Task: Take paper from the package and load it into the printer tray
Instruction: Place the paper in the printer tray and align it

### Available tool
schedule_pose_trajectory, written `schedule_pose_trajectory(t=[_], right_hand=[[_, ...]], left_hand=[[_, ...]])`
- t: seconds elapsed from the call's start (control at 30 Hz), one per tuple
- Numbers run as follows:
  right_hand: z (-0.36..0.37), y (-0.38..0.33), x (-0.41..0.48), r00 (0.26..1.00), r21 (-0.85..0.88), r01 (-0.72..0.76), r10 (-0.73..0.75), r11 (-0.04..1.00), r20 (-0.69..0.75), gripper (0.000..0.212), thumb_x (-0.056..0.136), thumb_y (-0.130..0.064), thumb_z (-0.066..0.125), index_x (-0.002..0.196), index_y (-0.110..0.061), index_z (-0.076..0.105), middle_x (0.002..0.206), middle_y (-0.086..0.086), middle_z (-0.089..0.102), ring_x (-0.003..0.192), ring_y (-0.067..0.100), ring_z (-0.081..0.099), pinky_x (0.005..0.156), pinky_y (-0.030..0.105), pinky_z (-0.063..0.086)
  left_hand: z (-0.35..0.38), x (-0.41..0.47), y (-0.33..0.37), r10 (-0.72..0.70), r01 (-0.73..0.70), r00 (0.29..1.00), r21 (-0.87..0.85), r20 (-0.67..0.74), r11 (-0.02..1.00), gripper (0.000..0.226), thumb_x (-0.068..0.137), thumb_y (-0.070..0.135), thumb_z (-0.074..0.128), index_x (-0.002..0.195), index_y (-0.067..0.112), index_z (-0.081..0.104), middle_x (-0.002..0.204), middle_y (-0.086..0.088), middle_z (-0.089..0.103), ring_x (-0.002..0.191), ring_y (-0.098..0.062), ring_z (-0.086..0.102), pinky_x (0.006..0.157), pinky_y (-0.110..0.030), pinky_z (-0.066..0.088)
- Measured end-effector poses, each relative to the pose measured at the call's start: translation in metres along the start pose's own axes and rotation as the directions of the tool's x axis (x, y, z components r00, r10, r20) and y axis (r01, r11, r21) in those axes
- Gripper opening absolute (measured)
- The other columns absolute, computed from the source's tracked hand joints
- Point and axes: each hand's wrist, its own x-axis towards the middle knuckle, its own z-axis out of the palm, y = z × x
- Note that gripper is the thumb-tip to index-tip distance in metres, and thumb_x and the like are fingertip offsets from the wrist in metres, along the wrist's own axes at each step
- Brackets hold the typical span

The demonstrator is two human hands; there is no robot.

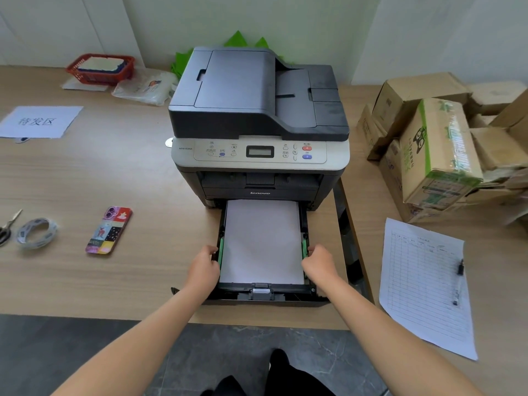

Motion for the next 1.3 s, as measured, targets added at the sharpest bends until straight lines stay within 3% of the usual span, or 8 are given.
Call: schedule_pose_trajectory(t=[0.2, 0.37, 0.47, 0.63, 0.87, 0.97, 1.1, 1.3], right_hand=[[-0.002, 0.003, -0.002, 0.998, 0.054, -0.05, 0.048, 0.997, 0.043, 0.057, 0.087, 0.007, 0.041, 0.143, -0.005, 0.043, 0.14, 0.017, 0.052, 0.123, 0.031, 0.054, 0.1, 0.036, 0.048], [0.001, -0.004, -0.006, 0.998, 0.08, -0.066, 0.065, 0.995, 0.021, 0.059, 0.085, 0.002, 0.042, 0.143, -0.007, 0.045, 0.143, 0.014, 0.052, 0.123, 0.031, 0.055, 0.097, 0.035, 0.047], [0.003, -0.008, -0.008, 0.998, 0.078, -0.063, 0.063, 0.995, -0.003, 0.06, 0.084, 0.0, 0.043, 0.143, -0.008, 0.047, 0.14, 0.014, 0.055, 0.103, 0.028, 0.06, 0.083, 0.03, 0.049], [0.003, -0.009, -0.01, 0.999, 0.061, -0.049, 0.05, 0.997, -0.015, 0.06, 0.084, -0.001, 0.044, 0.143, -0.01, 0.046, 0.139, 0.014, 0.055, 0.095, 0.025, 0.06, 0.075, 0.028, 0.046], [-0.008, -0.01, -0.014, 0.997, -0.022, -0.042, 0.044, 0.999, 0.067, 0.062, 0.088, 0.004, 0.038, 0.148, -0.008, 0.037, 0.143, 0.015, 0.05, 0.095, 0.024, 0.062, 0.082, 0.031, 0.05], [-0.01, -0.011, -0.015, 0.996, -0.022, -0.048, 0.049, 0.999, 0.072, 0.06, 0.089, 0.005, 0.038, 0.148, -0.007, 0.037, 0.144, 0.014, 0.05, 0.115, 0.028, 0.059, 0.093, 0.034, 0.048], [-0.003, -0.012, -0.014, 0.996, 0.036, -0.071, 0.069, 0.997, 0.047, 0.06, 0.087, 0.0, 0.041, 0.146, -0.007, 0.041, 0.141, 0.015, 0.053, 0.088, 0.022, 0.059, 0.067, 0.024, 0.044], [0.001, -0.018, -0.015, 0.991, 0.106, -0.136, 0.137, 0.985, -0.006, 0.05, 0.086, -0.002, 0.042, 0.136, -0.004, 0.052, 0.13, 0.017, 0.06, 0.113, 0.032, 0.059, 0.089, 0.034, 0.049]], left_hand=[[0.001, -0.004, -0.018, 0.151, -0.153, 0.988, 0.068, 0.031, 0.986, 0.059, 0.089, -0.011, 0.036, 0.144, 0.01, 0.04, 0.146, -0.012, 0.046, 0.121, -0.031, 0.053, 0.097, -0.04, 0.048], [-0.004, -0.002, -0.004, -0.023, 0.047, 0.996, -0.27, 0.091, 0.962, 0.058, 0.091, -0.006, 0.038, 0.145, 0.013, 0.041, 0.156, 0.003, 0.029, 0.139, -0.03, 0.038, 0.084, -0.039, 0.054], [-0.004, -0.002, 0.004, -0.041, 0.076, 0.993, -0.34, 0.107, 0.937, 0.06, 0.088, -0.007, 0.039, 0.145, 0.011, 0.041, 0.153, 0.0, 0.036, 0.131, -0.042, 0.044, 0.104, -0.05, 0.042], [-0.006, -0.007, 0.006, 0.005, 0.032, 0.992, -0.284, 0.129, 0.958, 0.062, 0.089, -0.009, 0.036, 0.148, 0.01, 0.035, 0.155, -0.003, 0.031, 0.116, -0.017, 0.051, 0.09, -0.032, 0.048], [0.016, -0.02, -0.003, 0.128, -0.153, 0.984, 0.224, 0.125, 0.962, 0.061, 0.095, 0.003, 0.039, 0.152, 0.001, 0.015, 0.163, -0.012, 0.001, 0.14, -0.03, 0.033, 0.101, -0.036, 0.044], [0.014, -0.019, 0.0, 0.08, -0.087, 0.992, 0.075, 0.093, 0.993, 0.058, 0.094, 0.003, 0.042, 0.15, 0.001, 0.024, 0.162, -0.009, 0.007, 0.14, -0.028, 0.034, 0.1, -0.03, 0.043], [0.003, -0.013, 0.006, -0.055, 0.083, 0.993, -0.285, 0.103, 0.955, 0.054, 0.091, -0.001, 0.044, 0.144, 0.007, 0.041, 0.159, -0.004, 0.019, 0.137, -0.024, 0.036, 0.093, -0.031, 0.043], [0.001, -0.013, 0.009, -0.105, 0.166, 0.98, -0.412, 0.167, 0.896, 0.063, 0.082, -0.012, 0.041, 0.142, 0.009, 0.044, 0.151, 0.0, 0.029, 0.113, -0.017, 0.041, 0.082, -0.027, 0.042]])
